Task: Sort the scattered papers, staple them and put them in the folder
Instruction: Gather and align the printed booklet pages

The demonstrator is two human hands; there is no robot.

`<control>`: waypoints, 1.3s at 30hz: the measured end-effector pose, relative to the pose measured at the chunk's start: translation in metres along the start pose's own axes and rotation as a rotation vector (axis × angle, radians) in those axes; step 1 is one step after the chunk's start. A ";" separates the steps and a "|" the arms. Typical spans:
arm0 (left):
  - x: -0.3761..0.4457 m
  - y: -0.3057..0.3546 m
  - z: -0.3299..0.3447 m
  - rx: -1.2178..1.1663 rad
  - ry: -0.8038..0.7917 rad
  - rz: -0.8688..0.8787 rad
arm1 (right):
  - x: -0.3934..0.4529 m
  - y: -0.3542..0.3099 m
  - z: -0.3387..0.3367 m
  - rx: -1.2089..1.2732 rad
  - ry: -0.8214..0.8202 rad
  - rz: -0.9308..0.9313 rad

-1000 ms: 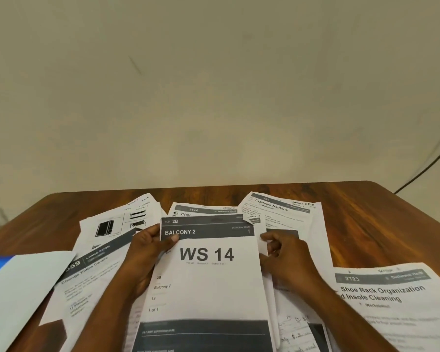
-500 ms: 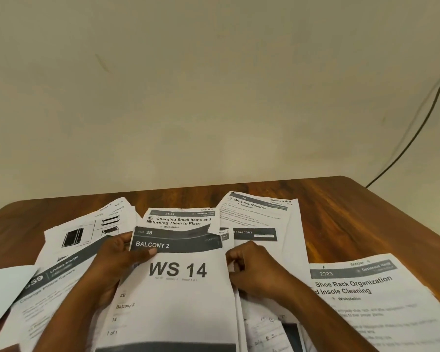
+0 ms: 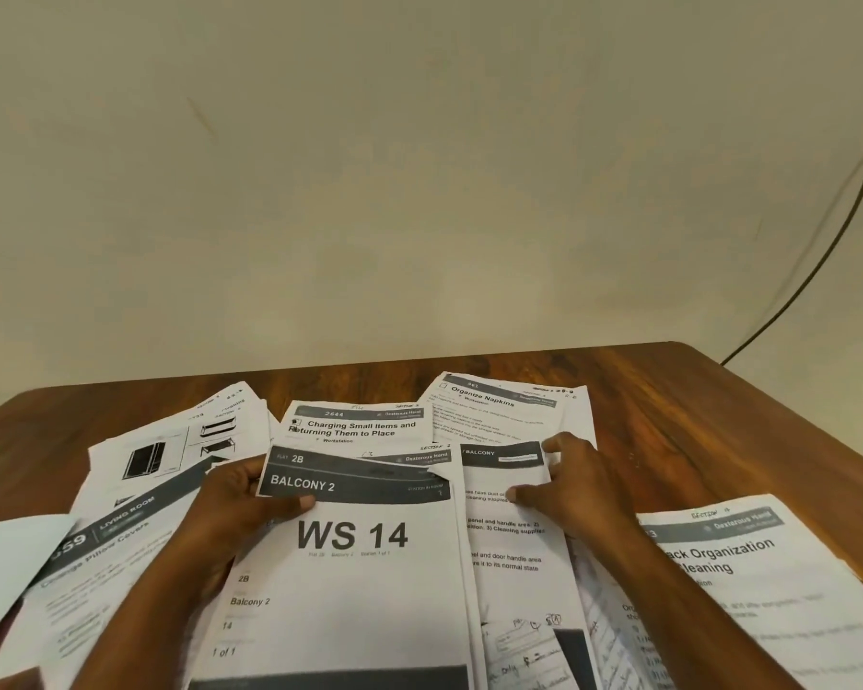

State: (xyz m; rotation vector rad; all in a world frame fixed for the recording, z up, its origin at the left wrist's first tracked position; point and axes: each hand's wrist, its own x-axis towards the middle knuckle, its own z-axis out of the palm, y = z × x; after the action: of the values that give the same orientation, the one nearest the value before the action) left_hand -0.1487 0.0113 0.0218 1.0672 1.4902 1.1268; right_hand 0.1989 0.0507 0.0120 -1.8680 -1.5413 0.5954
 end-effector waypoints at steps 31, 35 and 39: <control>-0.005 0.003 -0.002 -0.053 -0.062 -0.023 | -0.030 -0.032 0.041 0.596 -0.070 0.076; -0.001 0.000 -0.005 -0.106 -0.079 0.001 | -0.016 -0.028 0.020 0.672 -0.027 0.145; 0.002 -0.002 -0.005 -0.166 -0.087 0.012 | -0.002 -0.021 0.007 0.667 0.008 0.151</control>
State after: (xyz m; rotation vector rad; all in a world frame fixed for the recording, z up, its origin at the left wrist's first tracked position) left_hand -0.1541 0.0119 0.0206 0.9983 1.3000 1.1758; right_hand 0.1786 0.0520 0.0220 -1.4625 -1.0181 1.0218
